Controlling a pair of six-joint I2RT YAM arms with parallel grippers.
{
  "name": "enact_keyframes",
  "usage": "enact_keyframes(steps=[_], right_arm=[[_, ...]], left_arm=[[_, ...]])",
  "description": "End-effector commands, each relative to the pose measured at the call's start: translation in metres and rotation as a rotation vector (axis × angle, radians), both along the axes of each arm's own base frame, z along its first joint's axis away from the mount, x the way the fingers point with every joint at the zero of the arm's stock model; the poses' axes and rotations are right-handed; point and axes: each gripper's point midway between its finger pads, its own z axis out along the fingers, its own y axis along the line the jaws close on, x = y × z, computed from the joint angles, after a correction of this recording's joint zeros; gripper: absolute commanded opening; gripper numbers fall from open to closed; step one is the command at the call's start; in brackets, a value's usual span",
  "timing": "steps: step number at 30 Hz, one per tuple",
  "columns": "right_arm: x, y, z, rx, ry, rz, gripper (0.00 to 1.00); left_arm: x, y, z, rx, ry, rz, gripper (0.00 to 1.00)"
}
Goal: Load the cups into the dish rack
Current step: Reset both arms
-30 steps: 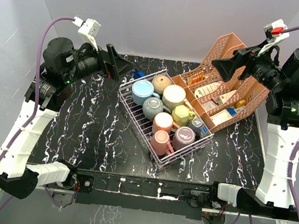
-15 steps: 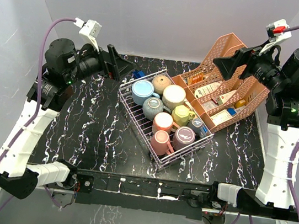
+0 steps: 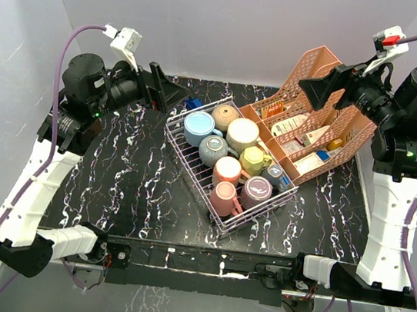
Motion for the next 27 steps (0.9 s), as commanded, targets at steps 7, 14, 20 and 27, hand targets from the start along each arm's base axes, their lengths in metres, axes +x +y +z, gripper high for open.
enact_keyframes(steps=[7, 14, 20, 27], right_arm=[[-0.0081, -0.0022, 0.0292, 0.006, -0.094, -0.018, 0.98], [-0.0073, -0.0029, 0.0269, 0.007, -0.089, -0.024, 0.98], [-0.0073, -0.0033, 0.026, 0.007, -0.087, -0.026, 0.98], [-0.0061, -0.0028, 0.0218, 0.012, -0.075, -0.024, 0.98]], left_arm=[[-0.0056, 0.002, 0.0225, -0.021, -0.075, -0.011, 0.97], [-0.0062, 0.0002, 0.0212, -0.032, -0.074, -0.021, 0.97], [-0.0058, -0.0003, 0.0206, -0.032, -0.075, -0.022, 0.97], [-0.0056, 0.0001, 0.0195, -0.031, -0.075, -0.021, 0.97]])
